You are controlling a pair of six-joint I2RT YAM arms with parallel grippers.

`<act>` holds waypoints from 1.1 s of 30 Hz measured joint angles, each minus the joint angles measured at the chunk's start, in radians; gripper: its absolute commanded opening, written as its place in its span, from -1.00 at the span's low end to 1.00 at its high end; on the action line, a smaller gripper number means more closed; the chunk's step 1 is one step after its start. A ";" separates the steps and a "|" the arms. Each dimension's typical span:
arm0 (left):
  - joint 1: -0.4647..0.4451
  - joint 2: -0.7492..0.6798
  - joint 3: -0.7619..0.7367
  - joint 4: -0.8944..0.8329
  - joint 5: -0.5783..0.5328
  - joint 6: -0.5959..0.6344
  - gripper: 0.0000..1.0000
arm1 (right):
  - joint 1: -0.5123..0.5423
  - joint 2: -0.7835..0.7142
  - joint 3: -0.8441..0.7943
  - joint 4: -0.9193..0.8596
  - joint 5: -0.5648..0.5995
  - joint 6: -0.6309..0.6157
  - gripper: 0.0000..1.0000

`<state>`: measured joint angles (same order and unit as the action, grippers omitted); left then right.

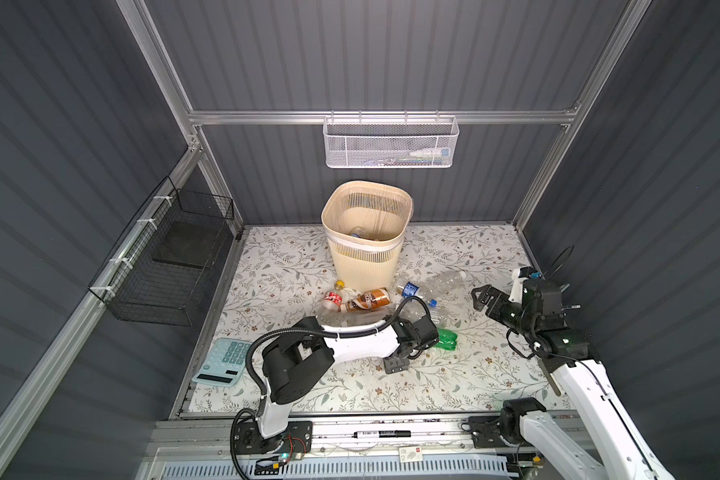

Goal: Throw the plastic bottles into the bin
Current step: 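Grasp the orange-capped clear bottle with the left gripper while the right gripper withdraws, then lift the orange-capped bottle with the left gripper and drop it into the bin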

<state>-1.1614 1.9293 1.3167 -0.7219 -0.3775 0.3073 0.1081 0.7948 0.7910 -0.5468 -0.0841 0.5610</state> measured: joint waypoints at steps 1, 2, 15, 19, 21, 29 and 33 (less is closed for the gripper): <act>0.000 0.000 0.003 -0.006 0.014 0.001 0.55 | -0.001 0.003 0.000 0.002 -0.003 0.000 0.98; 0.000 0.000 0.007 -0.012 0.028 0.002 0.47 | -0.003 0.006 0.000 0.003 -0.007 0.000 0.98; 0.000 -0.116 0.014 -0.042 0.127 -0.082 -0.17 | -0.018 0.033 -0.019 0.023 -0.039 0.000 0.98; 0.000 -0.291 0.030 -0.014 0.052 -0.132 -0.16 | -0.024 0.034 -0.020 0.024 -0.049 0.000 0.98; 0.000 -0.387 0.053 0.023 -0.014 -0.145 -0.18 | -0.027 0.034 -0.020 0.024 -0.052 0.000 0.98; 0.002 -0.793 0.069 0.533 -0.263 -0.008 -0.15 | -0.032 0.029 -0.020 0.030 -0.071 0.001 0.98; 0.076 -0.790 0.113 0.725 -0.278 0.068 -0.12 | -0.033 0.021 -0.020 0.031 -0.075 0.006 0.98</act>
<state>-1.0859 1.1397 1.4300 0.0029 -0.6556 0.3748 0.0750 0.8162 0.7712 -0.5156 -0.1593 0.5671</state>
